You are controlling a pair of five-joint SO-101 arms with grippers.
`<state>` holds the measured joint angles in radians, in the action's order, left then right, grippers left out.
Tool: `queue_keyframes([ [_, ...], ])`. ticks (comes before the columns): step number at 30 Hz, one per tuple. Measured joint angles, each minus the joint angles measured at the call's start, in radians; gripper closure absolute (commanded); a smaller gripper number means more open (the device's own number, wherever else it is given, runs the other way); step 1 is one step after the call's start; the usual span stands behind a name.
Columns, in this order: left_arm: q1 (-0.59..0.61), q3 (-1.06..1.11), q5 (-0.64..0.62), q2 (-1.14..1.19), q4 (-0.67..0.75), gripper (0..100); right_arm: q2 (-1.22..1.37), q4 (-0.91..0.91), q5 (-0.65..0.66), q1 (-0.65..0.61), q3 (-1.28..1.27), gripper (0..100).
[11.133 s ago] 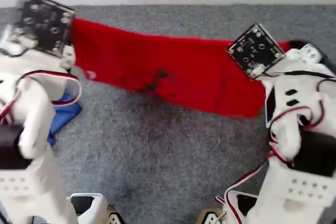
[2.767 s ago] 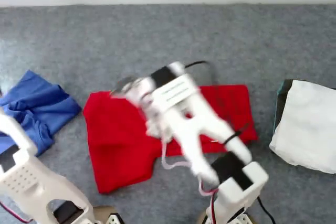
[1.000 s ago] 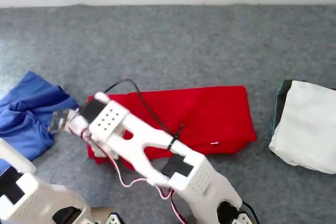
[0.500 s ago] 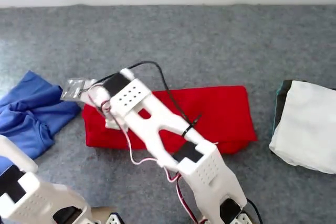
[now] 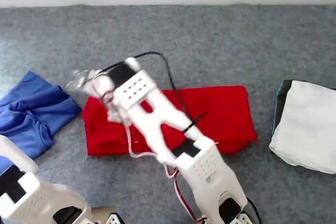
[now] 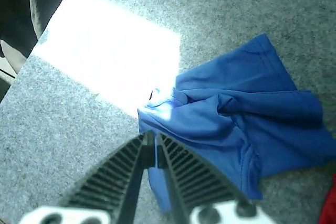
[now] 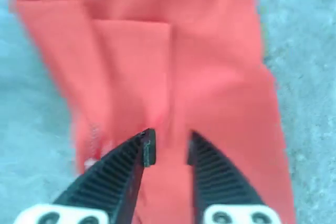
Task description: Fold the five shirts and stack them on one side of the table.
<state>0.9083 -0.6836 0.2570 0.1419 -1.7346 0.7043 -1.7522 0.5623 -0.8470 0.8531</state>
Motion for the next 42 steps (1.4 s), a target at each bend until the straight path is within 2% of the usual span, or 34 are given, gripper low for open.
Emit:
queue_keyframes([
  [5, -0.002, 0.0, 0.0, 0.0, 0.0, 98, -0.002, -0.002, -0.089, -0.11, 0.006, 99.0],
  [9, -0.002, 0.0, 0.0, 0.0, 0.0, 98, 0.035, -0.002, -0.104, -0.184, 0.006, 99.0],
  [13, -0.002, 0.0, 0.005, 0.0, 0.0, 98, 0.155, 0.008, -0.104, -0.153, 0.006, 99.0],
  [16, -0.002, 0.0, 0.006, 0.0, 0.0, 98, 0.23, 0.048, -0.084, -0.064, 0.04, 99.0],
  [20, -0.002, 0.0, 0.006, 0.0, 0.0, 98, 0.287, 0.087, -0.055, 0.063, 0.17, 99.0],
  [23, -0.002, 0.0, 0.006, 0.0, 0.0, 98, 0.293, 0.087, -0.052, 0.106, 0.298, 99.0],
  [28, -0.002, 0.0, 0.006, 0.0, 0.0, 98, 0.293, 0.011, -0.049, 0.078, 0.414, 99.0],
  [34, -0.002, 0.0, 0.006, 0.0, 0.0, 98, 0.292, -0.002, -0.092, -0.012, 0.423, 99.0],
  [42, 0.0, 0.0, 0.006, 0.0, 0.0, 98, 0.158, -0.003, -0.149, -0.006, 0.118, 99.0],
])
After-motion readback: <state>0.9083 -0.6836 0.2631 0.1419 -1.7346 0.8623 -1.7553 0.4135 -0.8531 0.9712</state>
